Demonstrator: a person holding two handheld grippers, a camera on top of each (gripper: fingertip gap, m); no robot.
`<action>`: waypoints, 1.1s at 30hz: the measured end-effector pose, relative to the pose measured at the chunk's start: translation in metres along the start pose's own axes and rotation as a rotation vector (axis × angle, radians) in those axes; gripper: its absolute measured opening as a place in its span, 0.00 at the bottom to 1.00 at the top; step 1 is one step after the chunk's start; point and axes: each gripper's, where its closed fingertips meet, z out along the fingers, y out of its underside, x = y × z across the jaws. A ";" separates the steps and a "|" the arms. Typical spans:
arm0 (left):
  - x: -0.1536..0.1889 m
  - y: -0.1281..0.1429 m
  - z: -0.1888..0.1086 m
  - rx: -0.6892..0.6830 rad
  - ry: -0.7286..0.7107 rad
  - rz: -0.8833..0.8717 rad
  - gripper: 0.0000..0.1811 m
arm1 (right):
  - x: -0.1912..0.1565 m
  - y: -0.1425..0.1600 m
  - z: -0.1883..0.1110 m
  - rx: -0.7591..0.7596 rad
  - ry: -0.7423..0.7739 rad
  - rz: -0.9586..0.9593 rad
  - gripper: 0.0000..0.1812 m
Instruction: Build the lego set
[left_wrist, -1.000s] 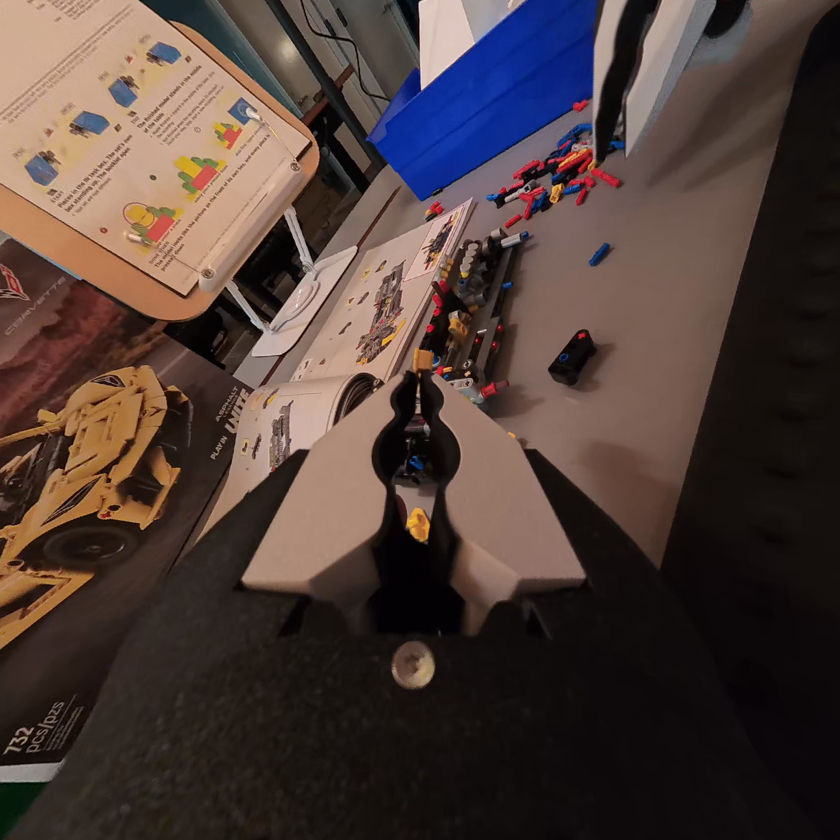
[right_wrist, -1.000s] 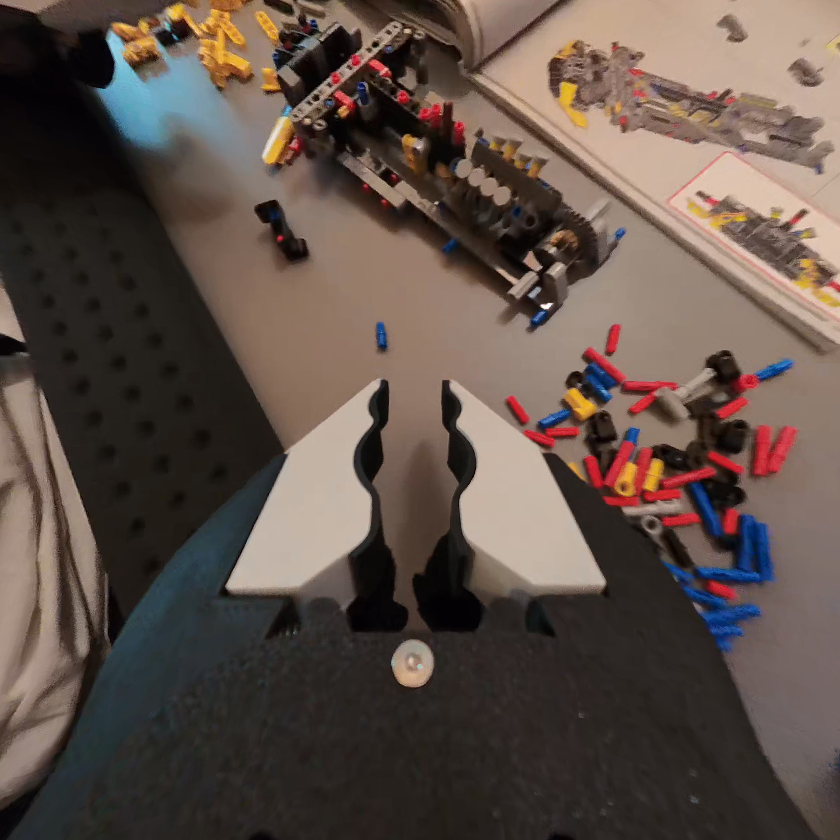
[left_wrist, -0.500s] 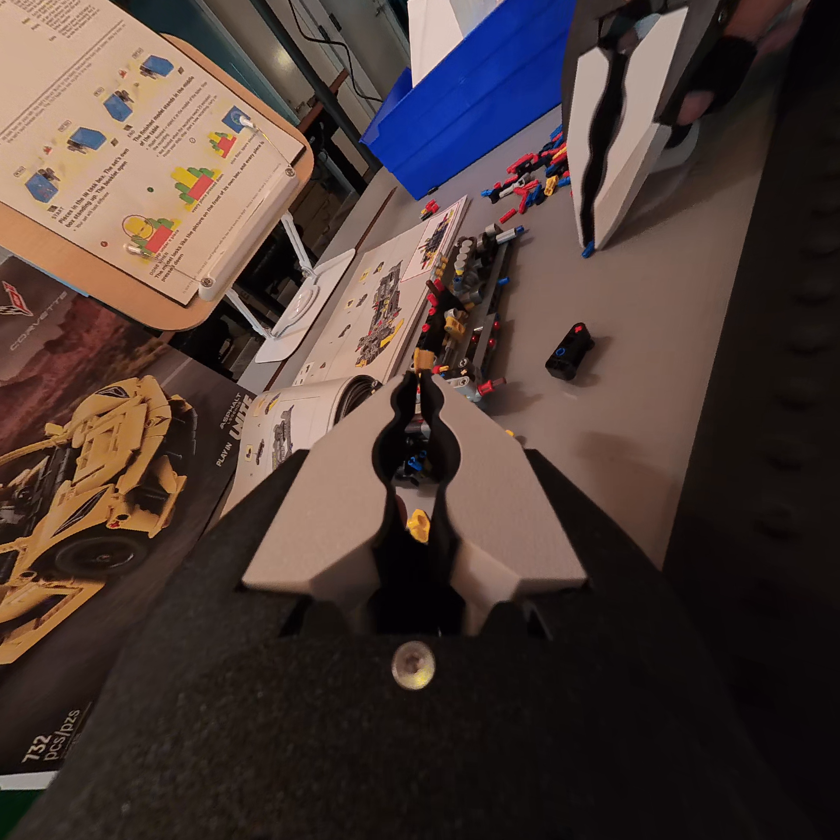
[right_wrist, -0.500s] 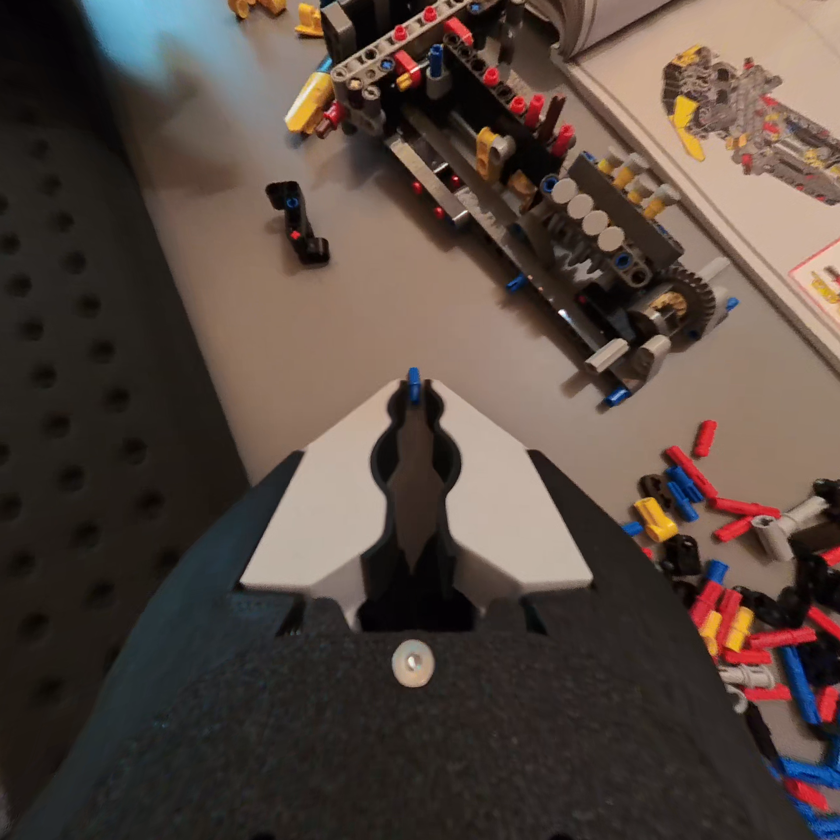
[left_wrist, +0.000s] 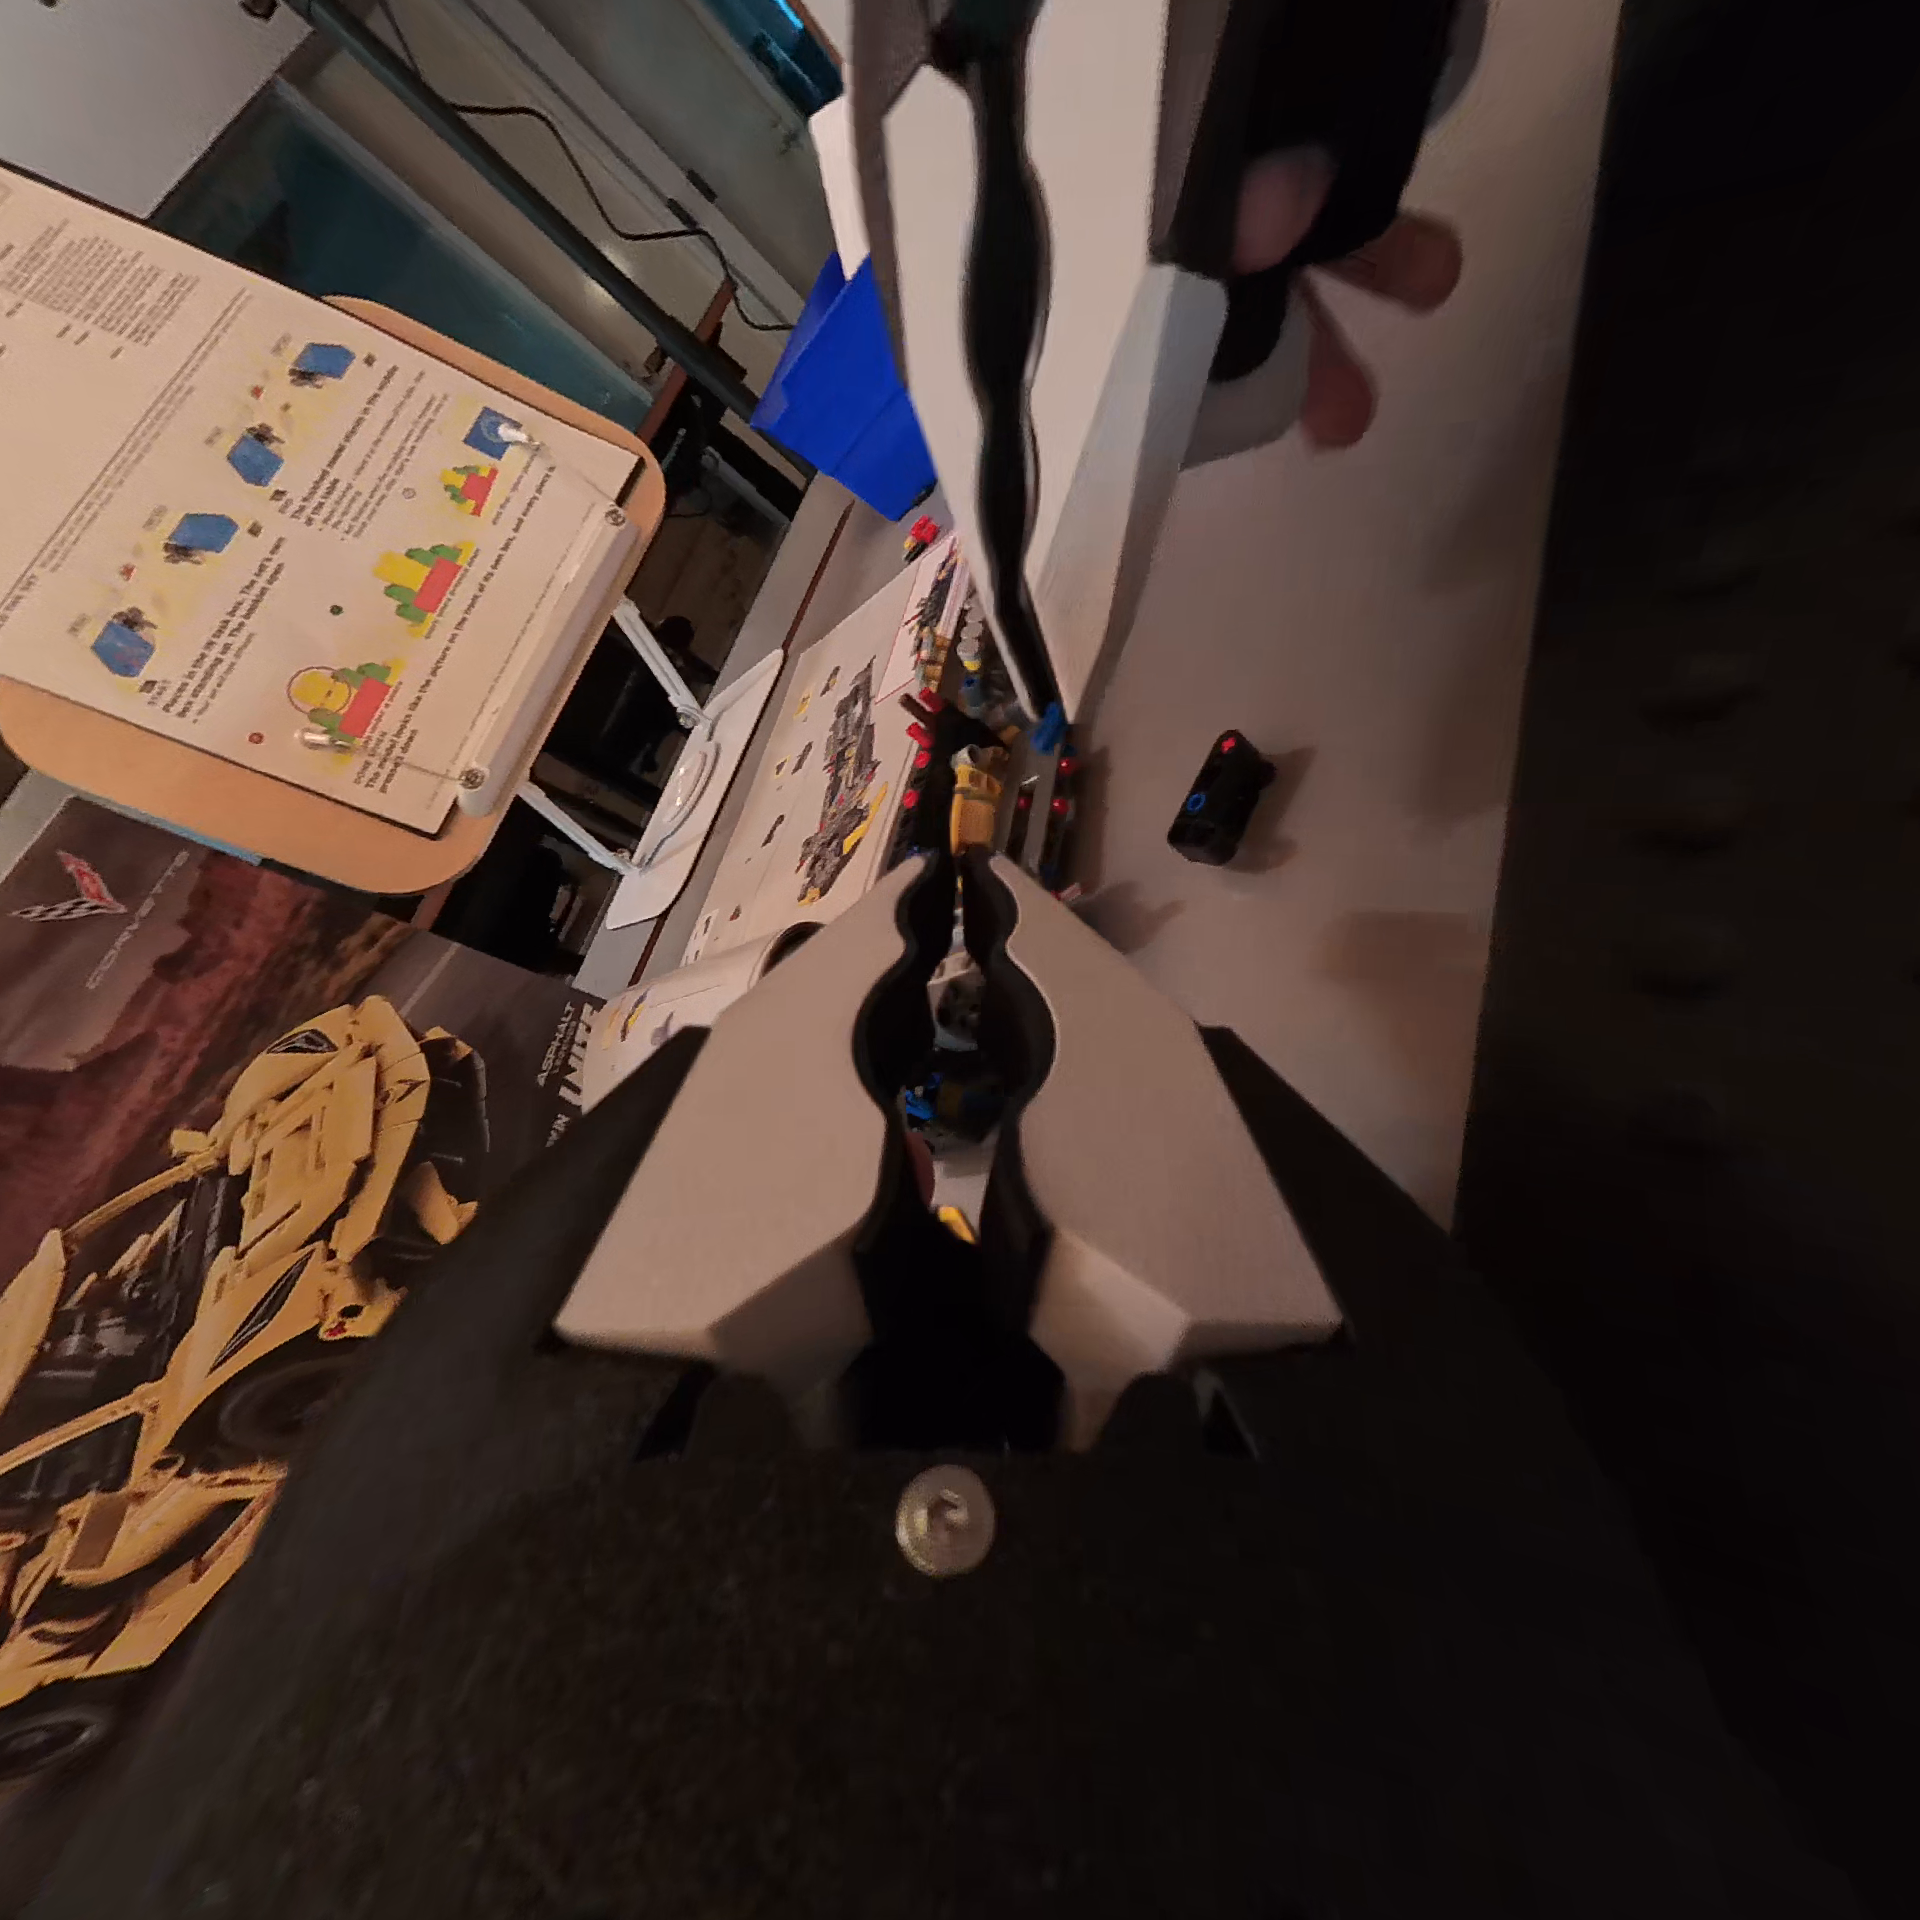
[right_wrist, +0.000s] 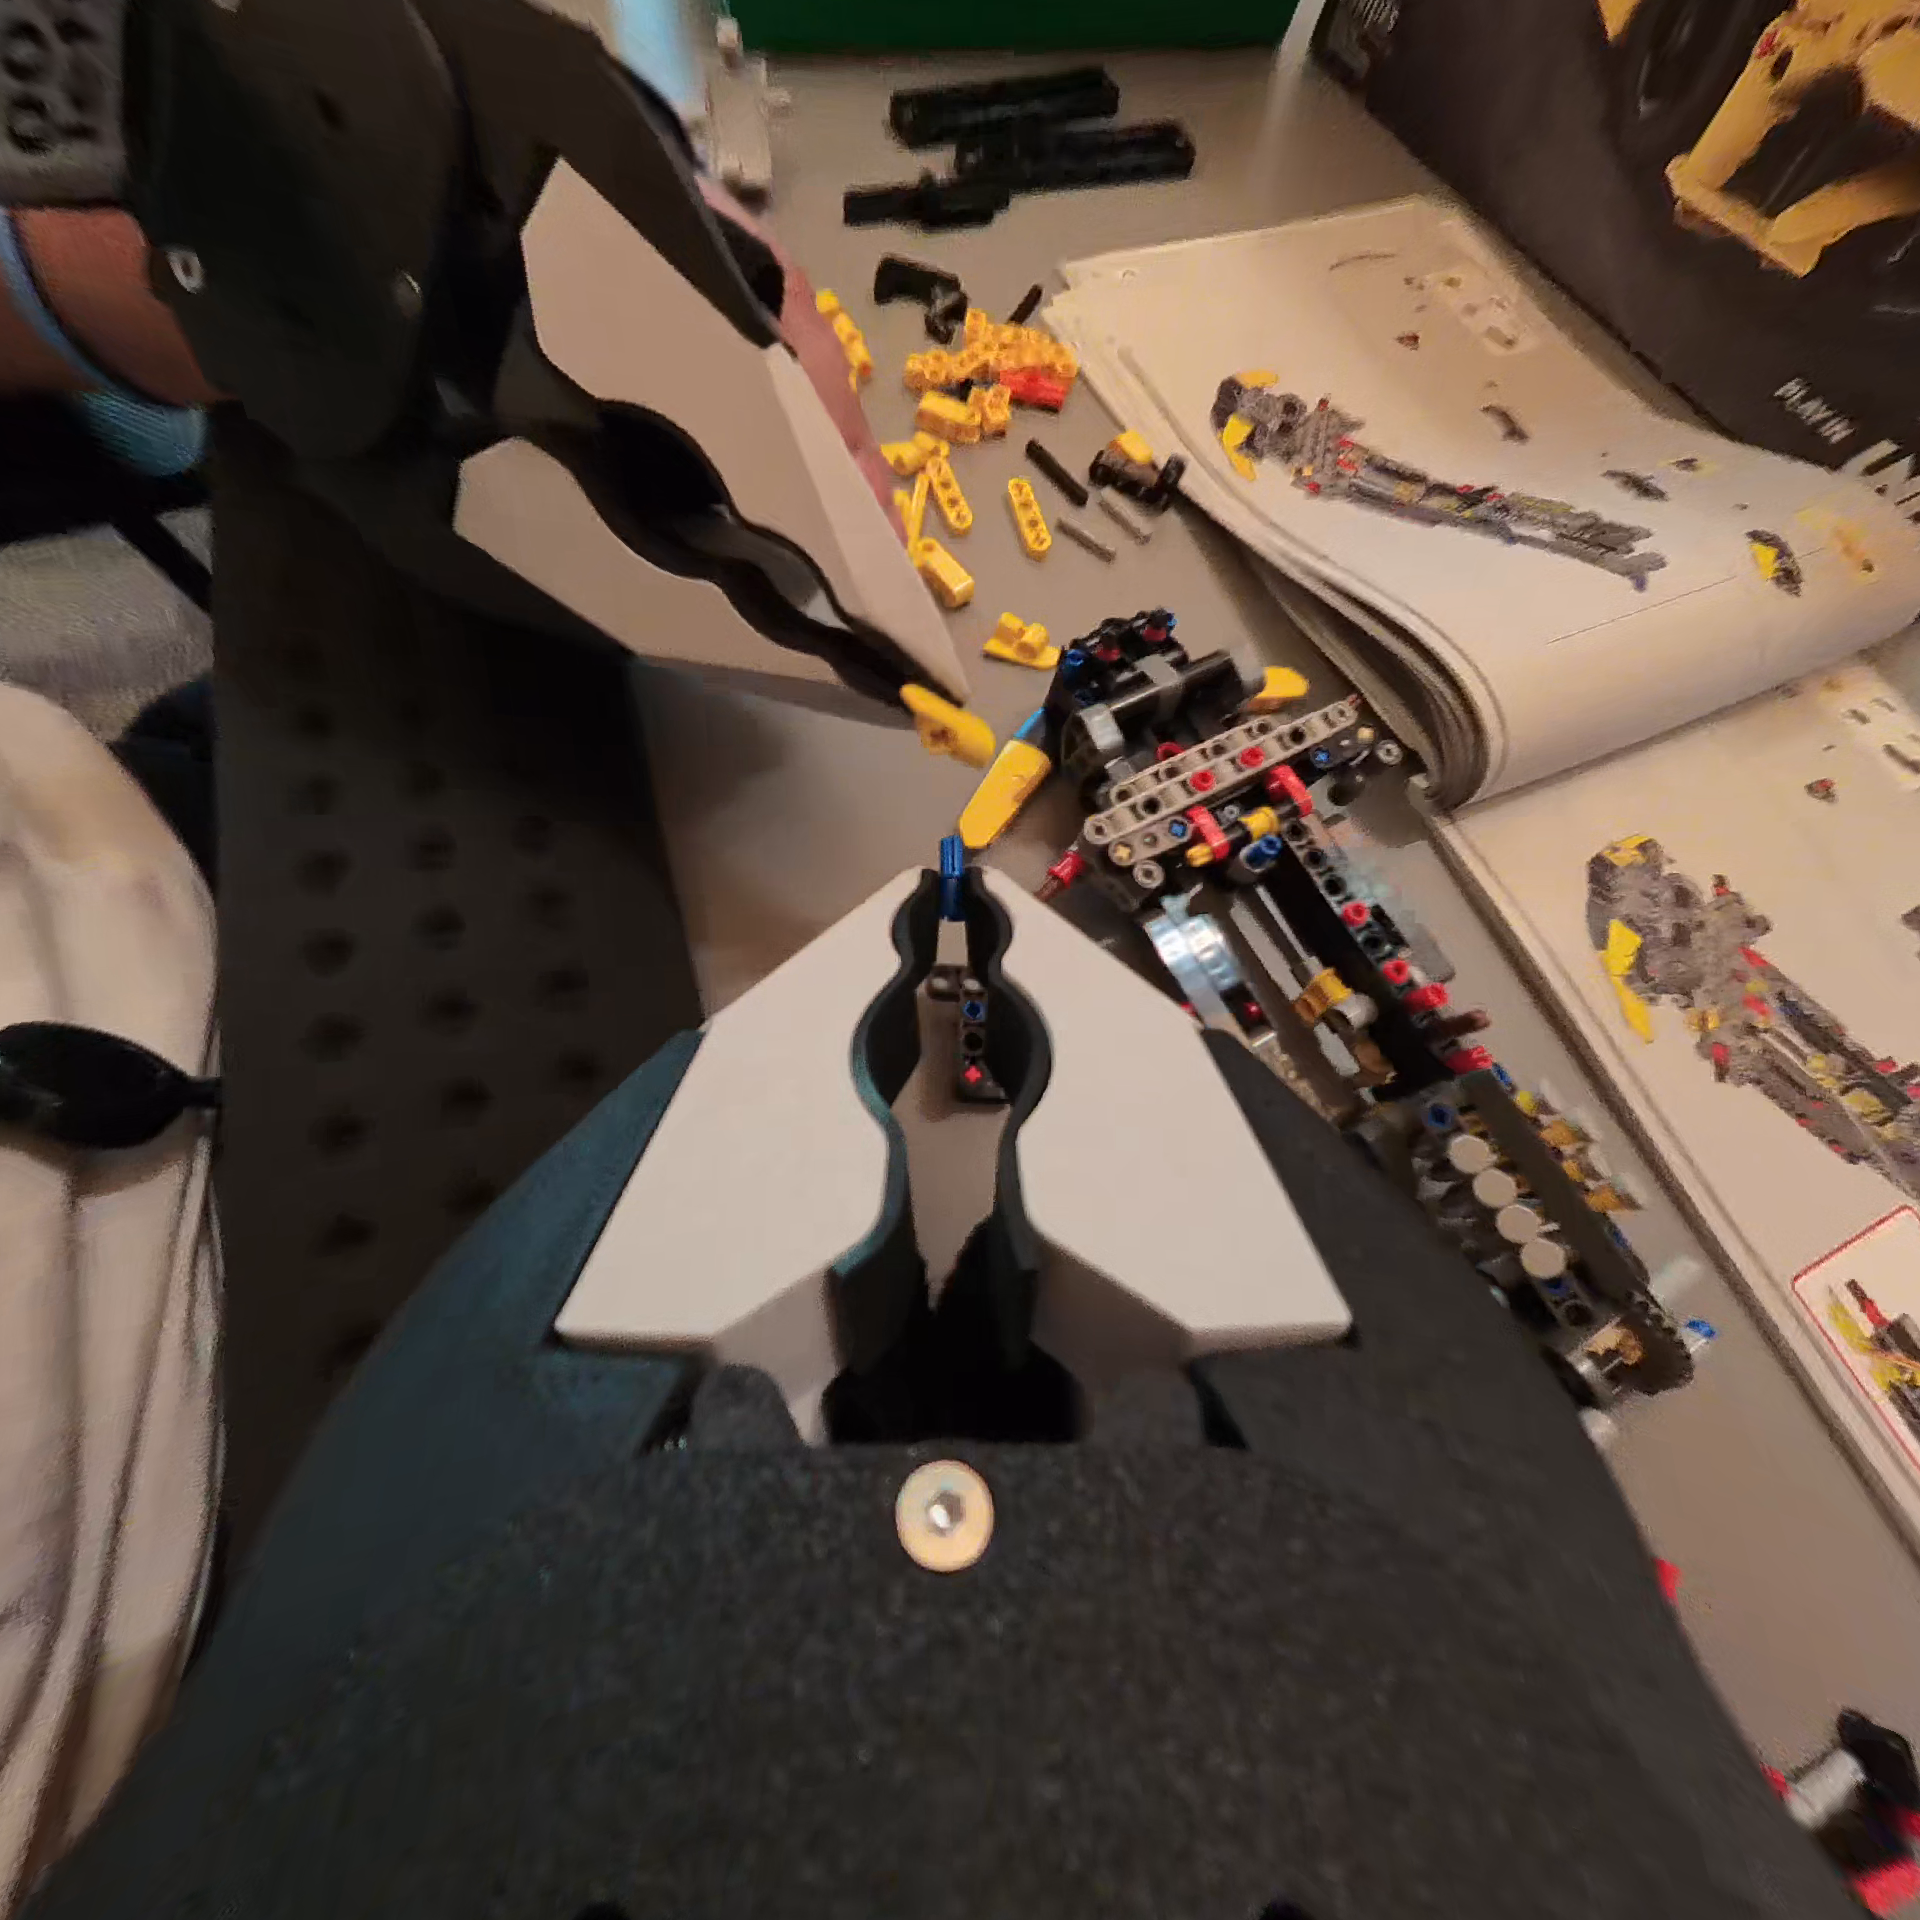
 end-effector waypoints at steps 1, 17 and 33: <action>0.003 0.000 0.000 -0.003 0.011 0.007 0.00 | -0.004 0.001 0.003 -0.039 -0.013 -0.005 0.02; 0.021 0.007 0.005 -0.060 0.047 0.133 0.00 | -0.008 0.004 0.013 -0.140 0.003 -0.111 0.02; 0.025 0.018 0.013 -0.180 -0.008 0.310 0.00 | -0.002 0.017 0.024 -0.286 0.090 -0.178 0.02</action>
